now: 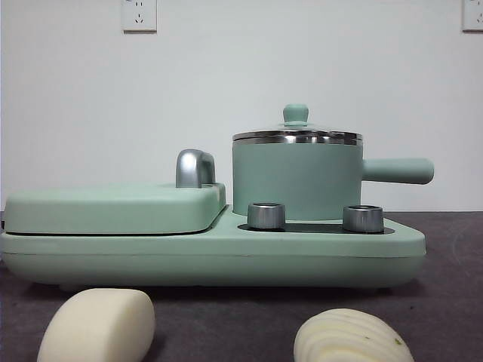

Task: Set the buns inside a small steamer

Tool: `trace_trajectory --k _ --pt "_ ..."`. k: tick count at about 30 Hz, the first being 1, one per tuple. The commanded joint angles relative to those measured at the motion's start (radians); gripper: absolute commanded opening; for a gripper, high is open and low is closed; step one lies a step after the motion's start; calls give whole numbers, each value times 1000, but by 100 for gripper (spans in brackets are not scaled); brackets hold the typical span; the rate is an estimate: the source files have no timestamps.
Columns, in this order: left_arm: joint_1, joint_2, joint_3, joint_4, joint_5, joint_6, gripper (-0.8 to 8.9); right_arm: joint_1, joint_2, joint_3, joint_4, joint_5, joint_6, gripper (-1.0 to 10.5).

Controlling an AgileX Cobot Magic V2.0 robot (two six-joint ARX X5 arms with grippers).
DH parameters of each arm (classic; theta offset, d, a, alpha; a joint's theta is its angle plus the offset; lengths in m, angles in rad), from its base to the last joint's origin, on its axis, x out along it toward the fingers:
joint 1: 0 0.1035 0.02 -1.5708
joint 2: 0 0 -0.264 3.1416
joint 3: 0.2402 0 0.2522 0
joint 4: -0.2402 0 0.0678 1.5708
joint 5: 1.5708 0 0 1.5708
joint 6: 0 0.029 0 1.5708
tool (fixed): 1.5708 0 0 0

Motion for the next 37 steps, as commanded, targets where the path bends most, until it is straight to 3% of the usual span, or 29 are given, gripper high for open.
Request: trace_trajectory --k 1,6,17,19,23,33,37 --pt "-14 81 61 -7 44 98 16 3 56 38 3 -27 -123 14" --pt "-61 206 143 -54 60 227 16 24 135 56 0 -66 -214 14" --pt "-187 334 200 -121 60 613 22 121 257 56 -79 -64 -439 18" --pt "-200 338 200 -121 60 653 80 142 271 56 -90 -64 -469 100" --pt "-210 337 200 -103 60 657 298 161 278 56 -93 -58 -471 287" --pt "-274 347 200 -45 61 650 303 161 273 56 -92 -58 -404 290" --pt "-349 388 200 29 62 589 297 161 273 56 -93 -59 -367 290"
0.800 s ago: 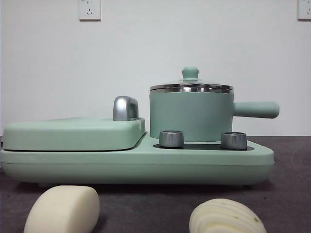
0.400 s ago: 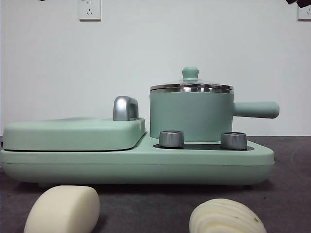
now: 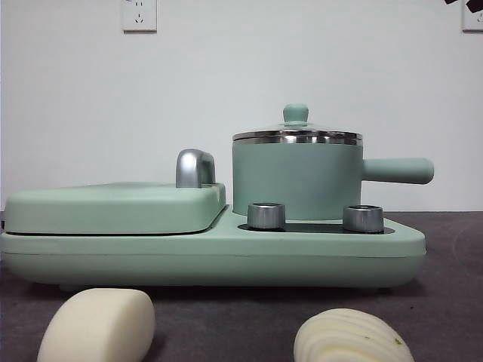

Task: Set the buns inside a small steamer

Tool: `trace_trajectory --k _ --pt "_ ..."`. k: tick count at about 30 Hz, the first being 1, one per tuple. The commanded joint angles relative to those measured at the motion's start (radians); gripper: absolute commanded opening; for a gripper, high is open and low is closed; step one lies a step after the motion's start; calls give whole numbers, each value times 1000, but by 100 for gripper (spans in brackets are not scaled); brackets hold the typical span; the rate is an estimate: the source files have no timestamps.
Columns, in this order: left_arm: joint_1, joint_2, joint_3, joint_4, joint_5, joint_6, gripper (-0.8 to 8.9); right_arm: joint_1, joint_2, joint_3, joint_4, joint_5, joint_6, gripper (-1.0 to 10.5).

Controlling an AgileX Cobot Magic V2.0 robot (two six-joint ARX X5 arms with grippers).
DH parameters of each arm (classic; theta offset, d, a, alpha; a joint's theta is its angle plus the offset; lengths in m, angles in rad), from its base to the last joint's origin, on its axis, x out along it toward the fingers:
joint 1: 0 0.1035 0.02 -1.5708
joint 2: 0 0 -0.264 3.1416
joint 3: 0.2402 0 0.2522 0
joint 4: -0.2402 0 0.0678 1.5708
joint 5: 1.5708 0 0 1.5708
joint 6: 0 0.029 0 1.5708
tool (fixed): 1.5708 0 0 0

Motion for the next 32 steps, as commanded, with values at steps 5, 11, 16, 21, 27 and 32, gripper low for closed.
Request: trace_trajectory --k 5,11,16,21,27,32 --pt "-130 159 23 190 4 -94 272 3 3 16 10 1 64 290" --pt "-208 350 23 439 -39 -176 278 3 3 16 10 1 82 290" --pt "-249 492 47 581 -70 -193 279 3 3 16 10 1 89 290" --pt "-283 619 132 583 -95 -192 279 3 3 16 9 2 89 290" --pt "-299 745 233 583 -103 -183 279 3 3 16 10 2 89 290" --pt "-299 824 299 583 -112 -184 279 3 3 16 10 2 88 290"
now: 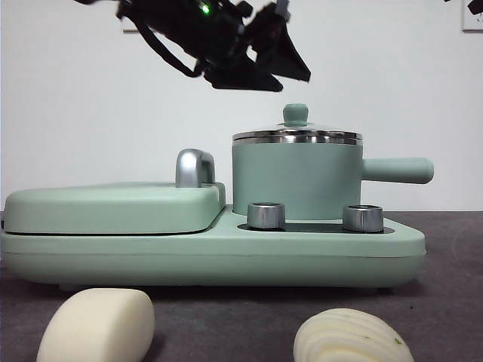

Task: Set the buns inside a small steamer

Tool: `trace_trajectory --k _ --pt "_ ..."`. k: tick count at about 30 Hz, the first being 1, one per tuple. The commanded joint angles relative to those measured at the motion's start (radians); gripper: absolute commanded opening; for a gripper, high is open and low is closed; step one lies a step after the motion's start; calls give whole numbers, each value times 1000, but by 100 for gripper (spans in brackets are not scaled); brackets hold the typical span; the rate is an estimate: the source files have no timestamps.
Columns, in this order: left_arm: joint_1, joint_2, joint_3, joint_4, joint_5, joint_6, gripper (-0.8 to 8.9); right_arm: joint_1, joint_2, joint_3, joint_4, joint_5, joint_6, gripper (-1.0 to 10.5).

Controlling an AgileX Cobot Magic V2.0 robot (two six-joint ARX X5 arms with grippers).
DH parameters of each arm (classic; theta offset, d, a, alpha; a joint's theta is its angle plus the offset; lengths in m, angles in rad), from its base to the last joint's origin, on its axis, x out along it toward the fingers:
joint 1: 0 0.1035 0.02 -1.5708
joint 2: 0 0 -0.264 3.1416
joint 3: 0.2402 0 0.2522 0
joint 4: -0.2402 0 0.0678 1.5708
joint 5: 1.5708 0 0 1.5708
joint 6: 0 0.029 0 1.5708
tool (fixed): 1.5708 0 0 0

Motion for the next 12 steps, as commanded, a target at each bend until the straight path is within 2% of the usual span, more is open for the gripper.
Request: trace_trajectory --k 1,12 --pt "-10 45 48 13 -2 4 279 3 3 16 10 2 18 290" --pt "-7 113 64 20 -3 33 278 3 3 16 10 2 18 290"
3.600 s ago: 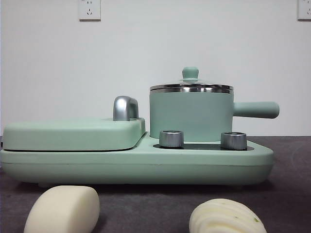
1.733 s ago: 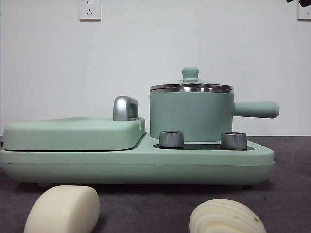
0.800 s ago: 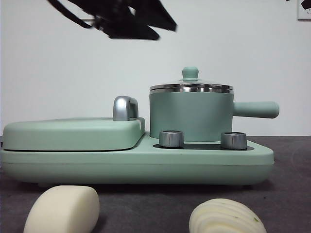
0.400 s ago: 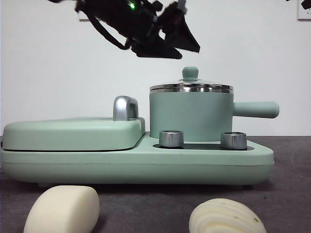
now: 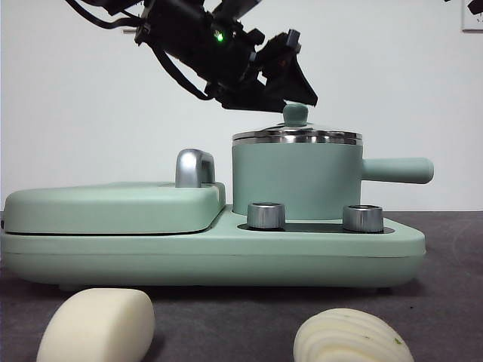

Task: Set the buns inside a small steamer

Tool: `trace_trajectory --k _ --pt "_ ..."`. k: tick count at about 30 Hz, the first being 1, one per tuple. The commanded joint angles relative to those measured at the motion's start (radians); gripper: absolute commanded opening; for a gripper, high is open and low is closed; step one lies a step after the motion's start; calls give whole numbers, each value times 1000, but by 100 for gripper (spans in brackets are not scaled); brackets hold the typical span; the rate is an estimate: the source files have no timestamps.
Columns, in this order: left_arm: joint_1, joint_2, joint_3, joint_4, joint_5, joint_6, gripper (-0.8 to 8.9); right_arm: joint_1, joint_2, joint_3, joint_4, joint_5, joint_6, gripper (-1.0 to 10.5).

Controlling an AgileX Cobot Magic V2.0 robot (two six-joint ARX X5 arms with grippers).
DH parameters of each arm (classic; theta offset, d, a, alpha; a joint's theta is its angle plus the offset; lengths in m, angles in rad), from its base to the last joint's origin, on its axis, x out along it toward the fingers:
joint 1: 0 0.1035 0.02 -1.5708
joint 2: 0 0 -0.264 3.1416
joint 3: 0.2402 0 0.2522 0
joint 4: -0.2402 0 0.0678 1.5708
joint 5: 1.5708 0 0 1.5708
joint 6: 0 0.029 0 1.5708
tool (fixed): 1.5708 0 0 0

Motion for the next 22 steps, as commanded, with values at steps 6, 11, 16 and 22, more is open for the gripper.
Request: trace_trajectory --k 6,11,16,22 --pt "-8 35 26 13 -2 13 277 3 3 16 9 2 17 290" --pt "-8 35 26 10 -2 13 177 3 3 16 9 2 18 290" --pt "-8 35 26 -17 -2 13 7 3 3 16 9 2 19 290" --pt "-8 35 26 -56 -2 13 7 3 3 16 9 2 36 290"
